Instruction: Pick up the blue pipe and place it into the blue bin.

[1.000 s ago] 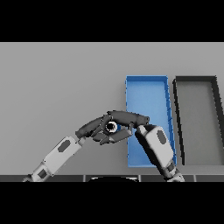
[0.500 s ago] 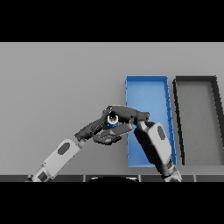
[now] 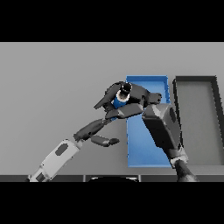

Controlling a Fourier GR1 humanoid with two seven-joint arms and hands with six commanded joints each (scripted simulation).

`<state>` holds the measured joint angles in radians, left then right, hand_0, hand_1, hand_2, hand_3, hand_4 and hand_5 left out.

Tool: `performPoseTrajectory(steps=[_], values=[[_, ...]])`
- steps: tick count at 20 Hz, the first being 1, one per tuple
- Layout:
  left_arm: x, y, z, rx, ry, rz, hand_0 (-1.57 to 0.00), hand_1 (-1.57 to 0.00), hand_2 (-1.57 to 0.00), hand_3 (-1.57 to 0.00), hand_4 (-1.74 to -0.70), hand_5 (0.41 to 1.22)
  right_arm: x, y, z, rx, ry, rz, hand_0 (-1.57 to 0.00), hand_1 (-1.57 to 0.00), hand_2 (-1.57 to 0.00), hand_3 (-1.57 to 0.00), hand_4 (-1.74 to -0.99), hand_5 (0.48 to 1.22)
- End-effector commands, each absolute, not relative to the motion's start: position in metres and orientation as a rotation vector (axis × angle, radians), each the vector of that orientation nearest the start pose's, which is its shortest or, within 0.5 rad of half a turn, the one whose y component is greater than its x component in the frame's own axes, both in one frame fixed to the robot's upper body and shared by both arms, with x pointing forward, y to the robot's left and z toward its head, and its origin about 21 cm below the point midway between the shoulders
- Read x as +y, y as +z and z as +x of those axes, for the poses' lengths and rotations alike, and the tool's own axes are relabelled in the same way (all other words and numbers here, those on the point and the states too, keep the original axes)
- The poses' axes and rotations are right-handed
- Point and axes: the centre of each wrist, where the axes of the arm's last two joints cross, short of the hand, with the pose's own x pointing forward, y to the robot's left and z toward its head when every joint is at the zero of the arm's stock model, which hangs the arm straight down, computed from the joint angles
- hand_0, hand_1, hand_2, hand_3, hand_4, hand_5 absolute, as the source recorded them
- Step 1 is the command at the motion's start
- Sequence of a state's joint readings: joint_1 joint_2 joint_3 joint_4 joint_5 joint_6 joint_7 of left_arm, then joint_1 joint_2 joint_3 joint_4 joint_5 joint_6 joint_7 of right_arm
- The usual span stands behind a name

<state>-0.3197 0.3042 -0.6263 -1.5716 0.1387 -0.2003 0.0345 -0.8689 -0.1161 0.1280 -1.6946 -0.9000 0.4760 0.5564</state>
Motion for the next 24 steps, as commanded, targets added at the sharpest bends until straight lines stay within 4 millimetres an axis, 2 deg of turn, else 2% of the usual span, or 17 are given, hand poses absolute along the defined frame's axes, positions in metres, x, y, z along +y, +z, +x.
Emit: performPoseTrajectory(steps=[1,2,4,6,10,13,17,20,24], values=[[0.13,0.045,0.267,-1.524,-0.955,-0.484,0.0,0.0,0.0,0.0,-0.87,0.486,-0.116,0.281,0.326,-1.693,0.943,1.206,-1.57,-1.57,-1.57,-1.57,-1.495,1.221],[0.126,0.048,0.265,-1.525,-0.96,-0.501,0.0,0.0,0.0,0.0,-0.87,0.485,-0.12,0.29,0.334,-1.727,0.903,1.183,-1.57,-1.57,-1.57,-1.57,-1.496,1.221],[0.13,0.047,0.266,-1.522,-0.961,-0.492,0.0,0.0,0.0,0.0,-0.86,0.483,-0.124,0.303,0.346,-1.778,0.832,1.125,-1.57,-1.57,-1.57,-1.57,-1.496,1.221],[0.131,0.047,0.264,-1.525,-0.955,-0.492,0.0,0.0,0.0,0.0,-0.86,0.484,-0.135,0.309,0.363,-1.824,0.76,1.007,-1.57,-1.57,-1.57,-1.57,-1.498,1.221],[0.131,0.049,0.261,-1.527,-0.953,-0.458,0.0,0.0,0.0,0.0,-0.84,0.474,-0.167,0.296,0.403,-1.778,0.62,0.768,-1.57,-1.57,-1.57,-1.57,-1.498,1.221],[0.135,0.051,0.264,-1.528,-0.949,-0.433,0.0,0.0,0.0,0.0,-0.83,0.465,-0.196,0.261,0.426,-1.679,0.505,0.671,-1.57,-1.57,-1.57,-1.57,-1.499,1.221],[0.137,0.048,0.266,-1.522,-0.953,-0.424,0.0,0.0,0.0,0.0,-0.83,0.462,-0.22,0.215,0.434,-1.551,0.409,0.558,-1.57,-1.57,-1.57,-1.57,-1.499,1.221],[0.143,0.051,0.263,-1.535,-0.966,-0.433,0.0,0.0,0.0,0.0,-0.83,0.466,-0.234,0.177,0.429,-1.418,0.349,0.467,-1.57,-1.57,-1.57,-1.57,-1.499,1.221],[0.14,0.044,0.263,-1.515,-0.965,-0.431,0.0,0.0,0.0,0.0,-0.83,0.47,-0.25,0.142,0.414,-1.241,0.276,0.342,-1.57,-1.57,-1.57,-1.57,-1.499,1.221]])
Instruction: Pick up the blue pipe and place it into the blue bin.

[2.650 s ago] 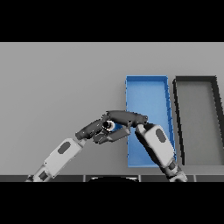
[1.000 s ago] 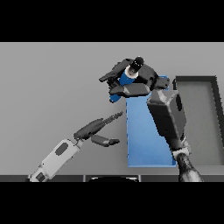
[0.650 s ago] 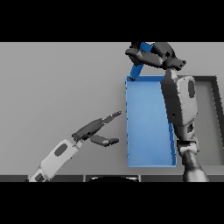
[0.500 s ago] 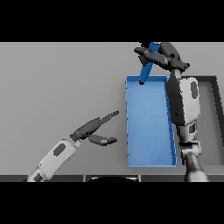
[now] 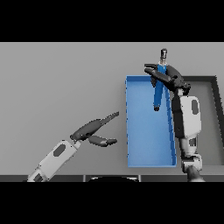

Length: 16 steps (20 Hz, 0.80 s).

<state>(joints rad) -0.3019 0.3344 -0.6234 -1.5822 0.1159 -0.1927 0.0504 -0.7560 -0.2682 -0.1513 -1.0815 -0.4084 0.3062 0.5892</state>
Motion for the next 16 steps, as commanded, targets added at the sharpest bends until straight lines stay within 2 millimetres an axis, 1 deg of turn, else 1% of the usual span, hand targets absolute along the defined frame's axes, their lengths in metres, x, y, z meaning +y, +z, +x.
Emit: performPoseTrajectory(steps=[1,2,3,4,5,6,7,8,9,10,11,12,13,14,16], values=[[0.14,0.045,0.261,-1.529,-0.965,-0.441,0.0,0.0,0.0,0.0,-0.83,0.47,-0.249,0.135,0.41,-1.206,0.286,0.318,-1.57,-1.57,-1.57,-1.35,-1.548,1.221],[0.139,0.047,0.261,-1.533,-0.962,-0.439,0.0,0.0,0.0,0.0,-0.83,0.47,-0.249,0.122,0.405,-1.177,0.289,0.308,-1.57,-1.57,-1.57,-1.08,-1.586,1.221],[0.137,0.049,0.26,-1.536,-0.956,-0.443,0.0,0.0,0.0,0.0,-0.83,0.471,-0.252,0.115,0.402,-1.149,0.3,0.289,-1.57,-1.57,-1.57,-1.18,-1.569,1.221],[0.138,0.048,0.261,-1.525,-0.955,-0.426,0.0,0.0,0.0,0.0,-0.83,0.472,-0.255,0.106,0.399,-1.117,0.295,0.276,-1.57,-1.57,-1.57,-1.04,-1.603,1.221],[0.136,0.049,0.26,-1.521,-0.964,-0.431,0.0,0.0,0.0,0.0,-0.83,0.474,-0.252,0.096,0.395,-1.085,0.302,0.265,-1.57,-1.57,-1.57,-0.85,-1.631,1.221],[0.135,0.052,0.262,-1.524,-0.959,-0.433,0.0,0.0,0.0,0.0,-0.83,0.475,-0.249,0.09,0.393,-1.056,0.318,0.25,-1.57,-1.57,-1.57,-0.69,-1.653,1.205],[0.134,0.049,0.259,-1.519,-0.956,-0.428,0.0,0.0,0.0,0.0,-0.83,0.474,-0.251,0.081,0.391,-1.015,0.32,0.221,-1.57,-1.57,-1.57,-0.87,-1.617,1.194],[0.135,0.049,0.259,-1.518,-0.96,-0.434,0.0,0.0,0.0,0.0,-0.83,0.474,-0.251,0.074,0.393,-0.971,0.309,0.2,-1.57,-1.57,-1.57,-1.01,-1.583,1.199],[0.133,0.05,0.259,-1.524,-0.959,-0.433,0.0,0.0,0.0,0.0,-0.83,0.474,-0.248,0.064,0.396,-0.912,0.28,0.202,-1.46,-1.38,-1.33,-0.81,-1.534,1.19],[0.134,0.05,0.258,-1.52,-0.96,-0.435,0.0,0.0,0.0,0.0,-0.83,0.476,-0.246,0.058,0.398,-0.868,0.278,0.204,-1.17,-1.11,-1.07,-0.65,-1.477,1.178],[0.133,0.051,0.259,-1.522,-0.962,-0.431,0.0,0.0,0.0,0.0,-0.83,0.476,-0.245,0.054,0.399,-0.832,0.276,0.216,-0.94,-0.88,-0.85,-0.52,-1.404,1.159],[0.132,0.051,0.259,-1.522,-0.958,-0.437,0.0,0.0,0.0,0.0,-0.83,0.476,-0.248,0.051,0.4,-0.791,0.275,0.2,-0.75,-0.71,-0.68,-0.41,-1.344,1.172],[0.136,0.048,0.26,-1.518,-0.958,-0.426,0.0,0.0,0.0,0.0,-0.83,0.476,-0.248,0.052,0.4,-0.775,0.286,0.205,-0.6,-0.57,-0.55,-0.33,-1.302,1.182],[0.135,0.048,0.26,-1.515,-0.961,-0.426,0.0,0.0,0.0,0.0,-0.83,0.477,-0.245,0.058,0.4,-0.78,0.354,0.213,-0.48,-0.45,-0.44,-0.26,-1.264,1.139],[0.135,0.047,0.258,-1.521,-0.956,-0.435,0.0,0.0,0.0,0.0,-0.83,0.477,-0.243,0.07,0.392,-0.818,0.506,0.191,-0.31,-0.29,-0.28,-0.17,-1.215,1.044]])
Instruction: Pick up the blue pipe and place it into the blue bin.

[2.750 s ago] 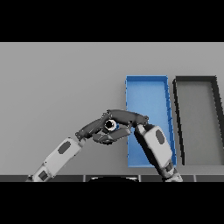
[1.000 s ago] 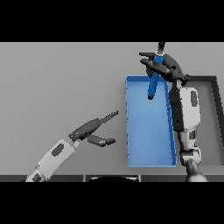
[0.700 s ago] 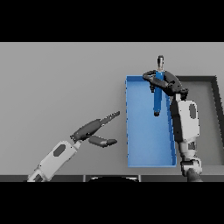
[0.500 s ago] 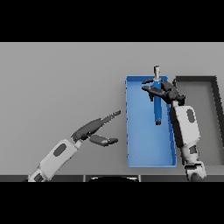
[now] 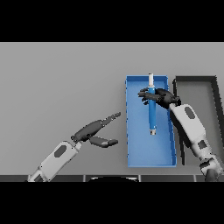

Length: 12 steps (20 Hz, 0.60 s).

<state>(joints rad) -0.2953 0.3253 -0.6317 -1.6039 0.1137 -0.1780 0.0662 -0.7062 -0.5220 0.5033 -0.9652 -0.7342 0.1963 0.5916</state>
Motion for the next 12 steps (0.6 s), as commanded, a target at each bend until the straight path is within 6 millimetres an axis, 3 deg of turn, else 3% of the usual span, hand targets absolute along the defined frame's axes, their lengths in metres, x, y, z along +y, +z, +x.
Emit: performPoseTrajectory(steps=[1,7,12], values=[[0.1354,0.0491,0.2568,-1.53,-0.953,-0.44,0.0,0.0,0.0,0.0,-0.83,0.477,-0.242,0.071,0.3884,-0.831,0.55,0.171,-0.25,-0.23,-0.22,-0.13,-1.204,1.002],[0.1361,0.0497,0.2558,-1.524,-0.959,-0.432,0.0,0.0,0.0,0.0,-0.83,0.471,-0.2354,0.0738,0.38,-0.818,0.603,0.114,-0.08,-0.06,-0.06,-0.03,-1.196,0.838],[0.137,0.0519,0.2524,-1.525,-0.967,-0.425,0.0,0.0,0.0,0.0,-0.83,0.47,-0.2367,0.0732,0.3818,-0.837,0.591,0.108,-0.03,-0.02,-0.02,-0.01,-1.176,0.783]])
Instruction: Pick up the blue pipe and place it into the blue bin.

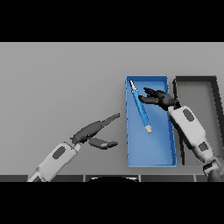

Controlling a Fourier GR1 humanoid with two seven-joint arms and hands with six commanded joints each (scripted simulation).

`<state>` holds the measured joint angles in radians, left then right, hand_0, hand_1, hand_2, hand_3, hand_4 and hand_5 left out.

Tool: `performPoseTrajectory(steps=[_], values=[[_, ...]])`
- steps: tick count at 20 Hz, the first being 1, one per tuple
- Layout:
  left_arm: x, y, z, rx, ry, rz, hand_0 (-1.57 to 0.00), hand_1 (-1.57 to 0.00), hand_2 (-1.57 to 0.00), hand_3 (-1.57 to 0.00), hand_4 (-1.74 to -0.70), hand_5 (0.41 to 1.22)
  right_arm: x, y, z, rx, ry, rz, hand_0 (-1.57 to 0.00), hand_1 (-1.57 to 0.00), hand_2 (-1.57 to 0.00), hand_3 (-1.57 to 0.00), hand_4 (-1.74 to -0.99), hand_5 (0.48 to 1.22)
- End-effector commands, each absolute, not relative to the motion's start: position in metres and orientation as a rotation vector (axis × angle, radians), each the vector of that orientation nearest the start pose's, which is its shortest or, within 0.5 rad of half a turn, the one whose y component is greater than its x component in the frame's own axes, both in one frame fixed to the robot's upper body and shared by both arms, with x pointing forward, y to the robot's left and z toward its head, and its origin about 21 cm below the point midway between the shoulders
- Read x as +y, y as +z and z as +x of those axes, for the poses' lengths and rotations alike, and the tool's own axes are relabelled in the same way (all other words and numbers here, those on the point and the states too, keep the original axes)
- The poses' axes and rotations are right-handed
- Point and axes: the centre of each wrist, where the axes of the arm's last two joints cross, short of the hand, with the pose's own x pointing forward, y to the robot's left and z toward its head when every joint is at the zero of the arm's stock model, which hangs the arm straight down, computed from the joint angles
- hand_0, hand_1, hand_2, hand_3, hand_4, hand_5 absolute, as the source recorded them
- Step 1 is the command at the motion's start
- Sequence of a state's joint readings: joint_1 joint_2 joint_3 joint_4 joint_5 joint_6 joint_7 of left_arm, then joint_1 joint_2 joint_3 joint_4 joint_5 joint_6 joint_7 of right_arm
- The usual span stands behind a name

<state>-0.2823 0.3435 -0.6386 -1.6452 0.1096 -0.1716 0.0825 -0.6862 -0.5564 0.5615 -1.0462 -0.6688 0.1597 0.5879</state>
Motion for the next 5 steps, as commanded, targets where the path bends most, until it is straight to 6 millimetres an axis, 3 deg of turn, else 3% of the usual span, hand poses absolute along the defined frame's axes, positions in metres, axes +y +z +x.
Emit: performPoseTrajectory(steps=[1,5], values=[[0.1366,0.0519,0.2532,-1.525,-0.97,-0.419,0.0,0.0,0.0,0.0,-0.83,0.471,-0.2383,0.073,0.3807,-0.845,0.605,0.1,-0.02,-0.01,-0.01,-0.01,-1.186,0.774],[0.1356,0.0494,0.2562,-1.518,-0.972,-0.411,0.0,0.0,0.0,0.0,-0.83,0.474,-0.235,0.0738,0.3782,-0.843,0.619,0.107,-0.02,-0.01,-0.01,-0.01,-1.186,0.769]])
